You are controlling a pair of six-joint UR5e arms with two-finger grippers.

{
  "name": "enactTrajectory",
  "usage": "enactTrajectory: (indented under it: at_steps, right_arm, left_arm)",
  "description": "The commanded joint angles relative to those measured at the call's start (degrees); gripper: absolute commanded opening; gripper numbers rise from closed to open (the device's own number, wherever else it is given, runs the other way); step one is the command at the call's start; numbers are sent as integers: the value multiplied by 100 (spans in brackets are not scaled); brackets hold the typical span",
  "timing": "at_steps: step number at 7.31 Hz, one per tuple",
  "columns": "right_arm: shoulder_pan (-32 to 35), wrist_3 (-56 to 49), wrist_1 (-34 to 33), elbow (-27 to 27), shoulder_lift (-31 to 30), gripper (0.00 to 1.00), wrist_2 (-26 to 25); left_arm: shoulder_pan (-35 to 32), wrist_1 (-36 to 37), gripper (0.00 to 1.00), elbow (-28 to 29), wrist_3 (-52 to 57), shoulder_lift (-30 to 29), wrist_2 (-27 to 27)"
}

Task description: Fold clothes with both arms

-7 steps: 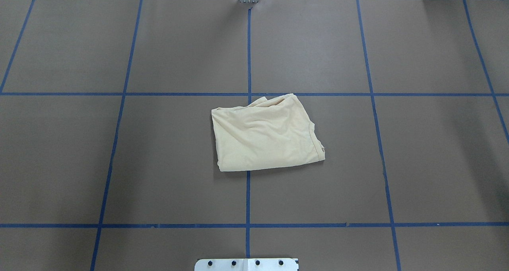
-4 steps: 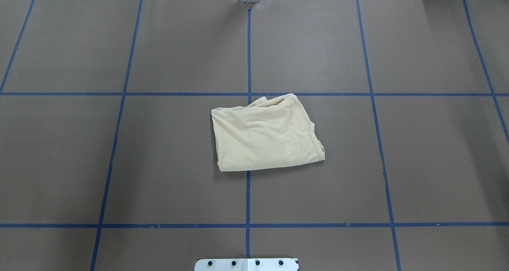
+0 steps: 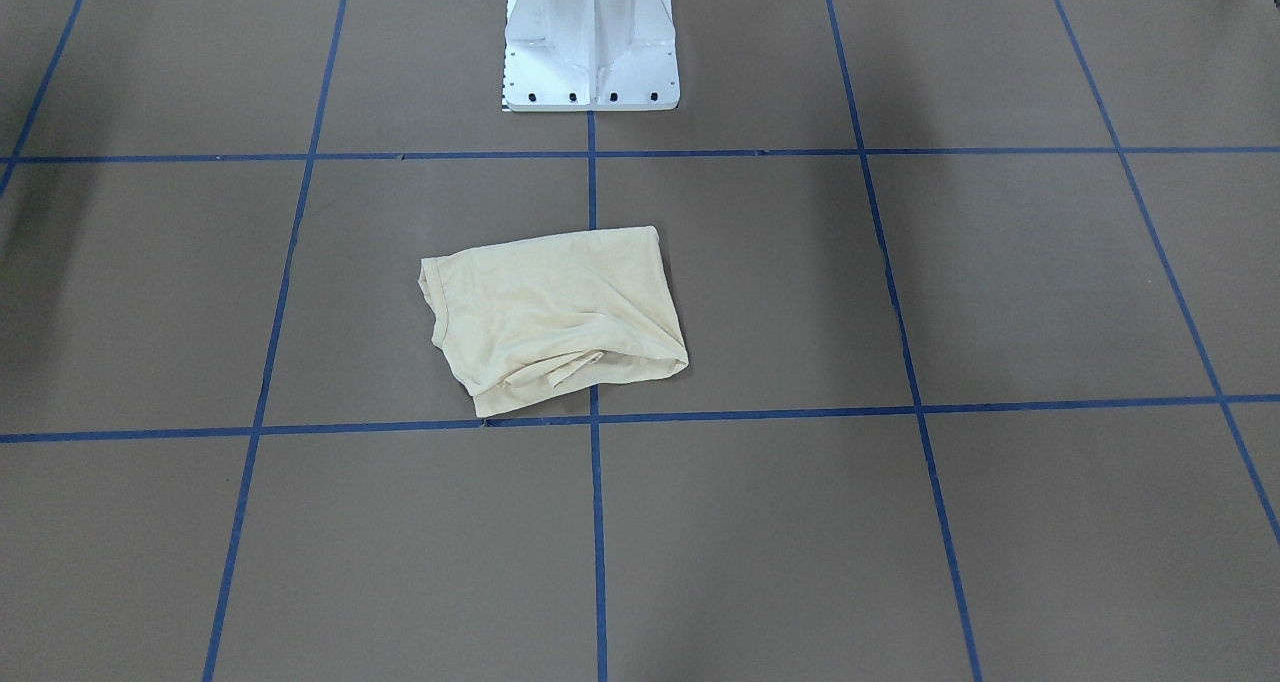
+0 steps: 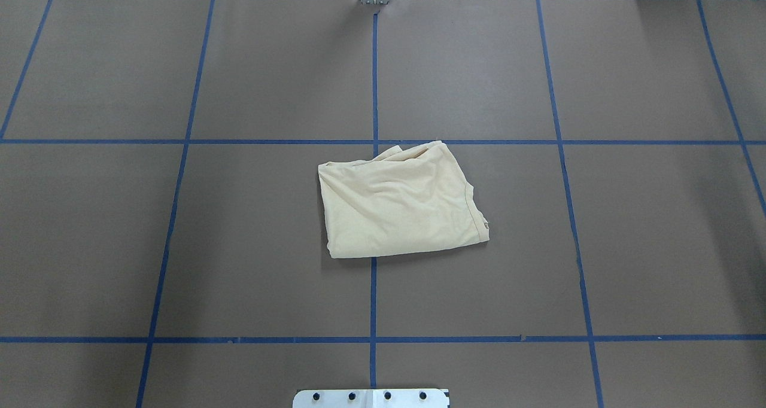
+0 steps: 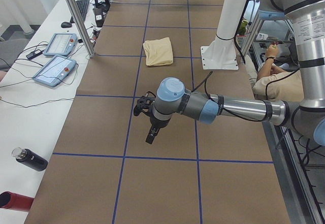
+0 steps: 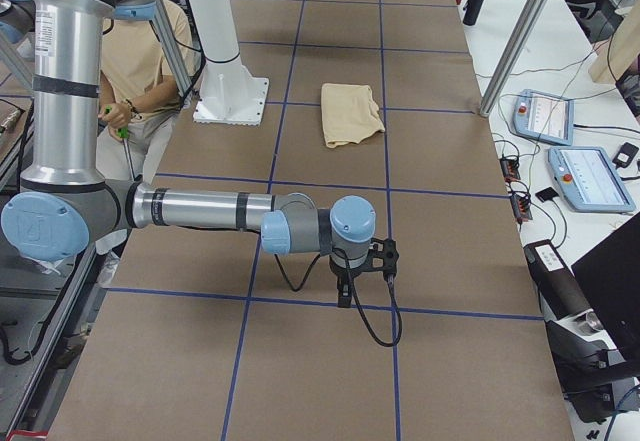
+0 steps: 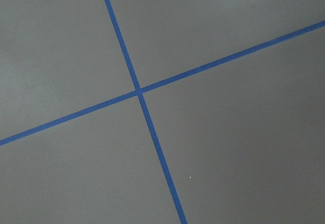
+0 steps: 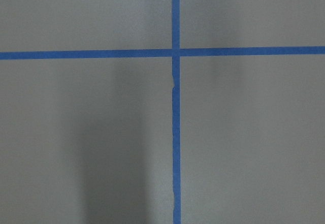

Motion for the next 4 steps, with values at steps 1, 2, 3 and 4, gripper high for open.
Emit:
enactTrajectory:
  at_steps: [1, 2, 3, 4]
  right_arm:
    - [-1, -1, 2, -1, -2, 100, 23]
    - [-1, -1, 2, -1, -11, 100, 23]
    - [-9, -1, 2, 8, -11, 100, 23]
    - [-10, -1, 2, 8, -11, 100, 23]
  left_arm:
    - [3, 3, 100, -18, 12, -15, 33]
    - [3, -6, 100, -35, 38, 28, 42]
    - [3, -15, 100, -26, 38, 29, 16]
    - [3, -15, 100, -35, 38, 29, -2]
